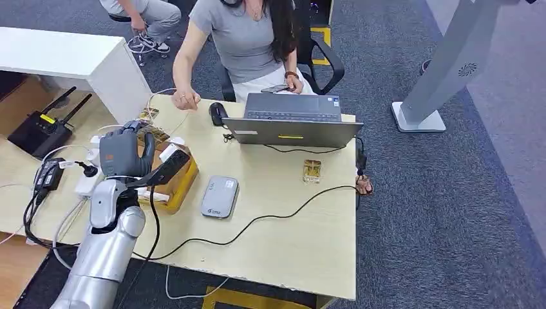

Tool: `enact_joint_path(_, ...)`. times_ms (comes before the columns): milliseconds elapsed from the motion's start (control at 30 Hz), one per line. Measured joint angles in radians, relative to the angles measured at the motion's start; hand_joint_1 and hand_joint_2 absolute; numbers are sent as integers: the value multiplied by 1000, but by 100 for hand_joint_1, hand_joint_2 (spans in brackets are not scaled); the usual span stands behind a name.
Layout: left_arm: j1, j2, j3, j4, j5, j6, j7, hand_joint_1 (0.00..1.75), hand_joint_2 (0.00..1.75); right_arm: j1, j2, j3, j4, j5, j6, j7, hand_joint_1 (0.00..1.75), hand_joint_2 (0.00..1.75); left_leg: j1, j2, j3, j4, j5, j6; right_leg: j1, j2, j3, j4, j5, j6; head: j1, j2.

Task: Pass the card to the sensor for recognition and then transmit it.

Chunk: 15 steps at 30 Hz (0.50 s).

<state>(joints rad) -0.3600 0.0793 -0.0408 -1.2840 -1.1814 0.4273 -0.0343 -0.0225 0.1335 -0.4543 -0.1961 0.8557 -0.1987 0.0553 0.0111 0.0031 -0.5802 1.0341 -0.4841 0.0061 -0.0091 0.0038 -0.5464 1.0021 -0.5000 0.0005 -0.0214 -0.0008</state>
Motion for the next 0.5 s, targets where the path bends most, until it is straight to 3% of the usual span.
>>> enact_joint_path(233,0,-2,-16,0,-2,-25,-2,175,175,0,0,0,0,7,3,0,0,0,0,0,0,0,0,0,0,0,0,0,0,0,0,0)
enact_joint_path(500,6,-18,-78,69,-95,-44,21,175,175,0,4,0,0,34,8,4,0,0,0,0,0,0,0,0,0,0,0,0,0,0,0,0)
